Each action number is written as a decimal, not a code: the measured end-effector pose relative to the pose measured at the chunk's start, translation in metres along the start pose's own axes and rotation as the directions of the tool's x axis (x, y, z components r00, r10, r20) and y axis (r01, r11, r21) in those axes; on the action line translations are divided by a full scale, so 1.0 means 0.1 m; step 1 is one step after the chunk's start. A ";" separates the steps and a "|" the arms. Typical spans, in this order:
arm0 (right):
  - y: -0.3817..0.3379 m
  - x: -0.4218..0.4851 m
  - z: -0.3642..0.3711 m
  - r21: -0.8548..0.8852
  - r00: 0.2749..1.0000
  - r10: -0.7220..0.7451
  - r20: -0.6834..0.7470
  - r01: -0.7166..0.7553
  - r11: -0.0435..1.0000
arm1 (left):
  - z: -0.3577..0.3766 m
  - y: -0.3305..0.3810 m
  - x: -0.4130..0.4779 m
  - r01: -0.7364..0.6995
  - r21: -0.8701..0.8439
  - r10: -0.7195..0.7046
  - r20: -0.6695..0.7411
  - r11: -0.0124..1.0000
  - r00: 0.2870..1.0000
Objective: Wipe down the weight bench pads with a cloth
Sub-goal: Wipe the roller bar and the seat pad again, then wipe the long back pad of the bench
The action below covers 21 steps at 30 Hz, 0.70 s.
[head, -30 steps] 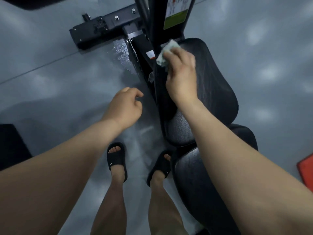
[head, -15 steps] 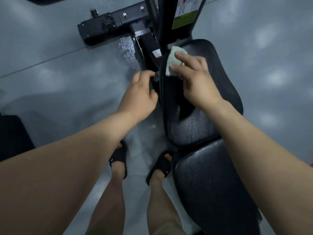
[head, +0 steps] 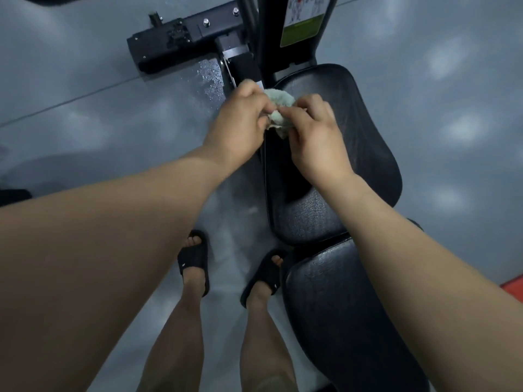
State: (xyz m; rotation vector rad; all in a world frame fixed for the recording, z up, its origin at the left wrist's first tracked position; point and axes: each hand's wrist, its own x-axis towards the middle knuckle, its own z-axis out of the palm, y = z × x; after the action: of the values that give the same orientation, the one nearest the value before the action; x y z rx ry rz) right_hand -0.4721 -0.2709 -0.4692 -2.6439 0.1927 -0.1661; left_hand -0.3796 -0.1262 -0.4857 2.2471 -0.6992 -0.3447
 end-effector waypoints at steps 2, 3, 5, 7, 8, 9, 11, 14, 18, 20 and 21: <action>0.01 -0.12 0.03 -0.012 0.999 -0.035 0.040 0.036 0.999 | 0.01 -0.07 -0.07 0.039 0.000 -0.039 0.027 0.999 0.999; 0.01 -0.22 0.04 -0.020 0.997 -0.050 0.066 0.051 0.998 | 0.03 -0.07 -0.16 0.072 0.002 -0.072 0.057 0.997 0.996; 0.01 -0.40 0.07 -0.024 0.992 -0.066 0.105 0.069 0.997 | 0.09 -0.03 -0.34 0.133 0.016 -0.134 0.111 0.991 0.985; 0.02 -0.59 0.09 -0.016 0.987 -0.072 0.143 0.075 0.997 | 0.18 0.02 -0.53 0.187 0.024 -0.189 0.146 0.982 0.971; 0.03 -0.68 0.09 -0.006 0.985 -0.071 0.158 0.073 0.997 | 0.22 0.04 -0.61 0.219 0.020 -0.219 0.158 0.976 0.963; 0.04 -0.78 0.09 0.006 0.983 -0.068 0.171 0.068 0.998 | 0.25 0.06 -0.69 0.251 0.013 -0.250 0.168 0.968 0.954; 0.06 -0.95 0.09 0.032 0.980 -0.065 0.186 0.060 0.998 | 0.31 0.08 -0.84 0.308 -0.004 -0.302 0.194 0.951 0.933; 0.07 -1.18 0.10 0.060 0.980 -0.057 0.192 0.046 0.997 | 0.38 0.13 -1.05 0.328 -0.045 -0.311 0.219 0.944 0.925; 0.06 -1.43 0.13 0.077 0.979 -0.058 0.195 0.044 0.996 | 0.44 0.16 -1.30 0.306 -0.065 -0.286 0.215 0.950 0.934; 0.06 -1.55 0.15 0.081 0.976 -0.072 0.205 0.057 0.995 | 0.47 0.17 -1.43 0.305 -0.038 -0.289 0.225 0.952 0.931; 0.07 -1.64 0.15 0.080 0.973 -0.077 0.217 0.061 0.995 | 0.50 0.19 -1.51 0.302 -0.020 -0.289 0.239 0.953 0.927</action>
State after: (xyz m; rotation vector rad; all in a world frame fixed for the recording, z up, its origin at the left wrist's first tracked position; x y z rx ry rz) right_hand -0.6312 -0.2430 -0.4997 -2.5733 0.0198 0.0961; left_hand -0.5320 -0.0784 -0.5009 2.2798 -0.4573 -0.7786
